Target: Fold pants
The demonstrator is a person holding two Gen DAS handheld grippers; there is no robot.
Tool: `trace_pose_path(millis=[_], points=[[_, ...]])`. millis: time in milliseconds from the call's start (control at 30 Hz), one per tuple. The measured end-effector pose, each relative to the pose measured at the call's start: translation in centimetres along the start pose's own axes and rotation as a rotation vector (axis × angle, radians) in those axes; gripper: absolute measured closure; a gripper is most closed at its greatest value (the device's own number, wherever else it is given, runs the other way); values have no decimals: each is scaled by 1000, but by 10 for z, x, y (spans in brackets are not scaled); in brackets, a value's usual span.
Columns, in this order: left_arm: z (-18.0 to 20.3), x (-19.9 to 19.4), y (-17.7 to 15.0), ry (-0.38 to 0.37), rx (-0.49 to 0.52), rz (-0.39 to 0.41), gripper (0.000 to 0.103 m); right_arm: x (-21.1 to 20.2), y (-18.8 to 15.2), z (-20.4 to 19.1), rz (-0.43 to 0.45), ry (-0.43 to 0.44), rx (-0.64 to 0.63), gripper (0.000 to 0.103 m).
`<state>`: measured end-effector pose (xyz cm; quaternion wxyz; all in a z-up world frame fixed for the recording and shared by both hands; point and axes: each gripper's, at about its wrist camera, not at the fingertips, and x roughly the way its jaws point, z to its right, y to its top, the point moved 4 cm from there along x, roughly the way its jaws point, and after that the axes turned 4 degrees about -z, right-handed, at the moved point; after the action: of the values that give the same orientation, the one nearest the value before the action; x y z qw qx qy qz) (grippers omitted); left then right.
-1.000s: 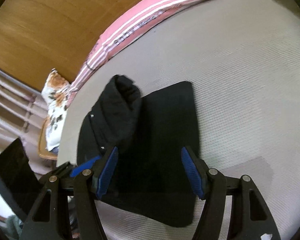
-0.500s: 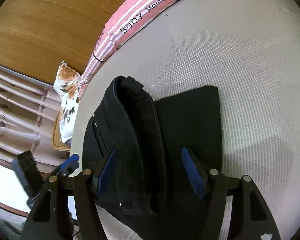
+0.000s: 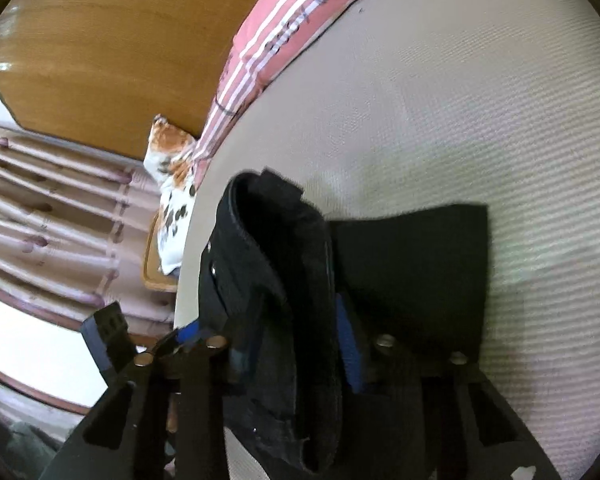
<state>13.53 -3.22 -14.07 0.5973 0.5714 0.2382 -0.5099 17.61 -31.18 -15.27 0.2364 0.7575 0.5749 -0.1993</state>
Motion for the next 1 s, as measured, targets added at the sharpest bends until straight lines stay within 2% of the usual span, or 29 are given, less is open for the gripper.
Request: trace_pose_path(millis=[167,333,567,700,767,1000], points=[[-3,4,2,-1,-10,-5,41,6,1,-3,-17,14,-17,74],[-3,6,2,12,-19,-1,39,12,7,-2,9,21,-2,78],[-2,7,2,27,-18,1,36,10,2,-12,42,-42,8,79],[-2,7,2,32,-16,5,36,5,-2,-24,67,-95,15,89],[-1,7,2,37,-14,2,36,1,-4,-32,79,-118,16,90],[2,3,4,60,9,2,36,-12,-12,-54,109,-137,27,91]])
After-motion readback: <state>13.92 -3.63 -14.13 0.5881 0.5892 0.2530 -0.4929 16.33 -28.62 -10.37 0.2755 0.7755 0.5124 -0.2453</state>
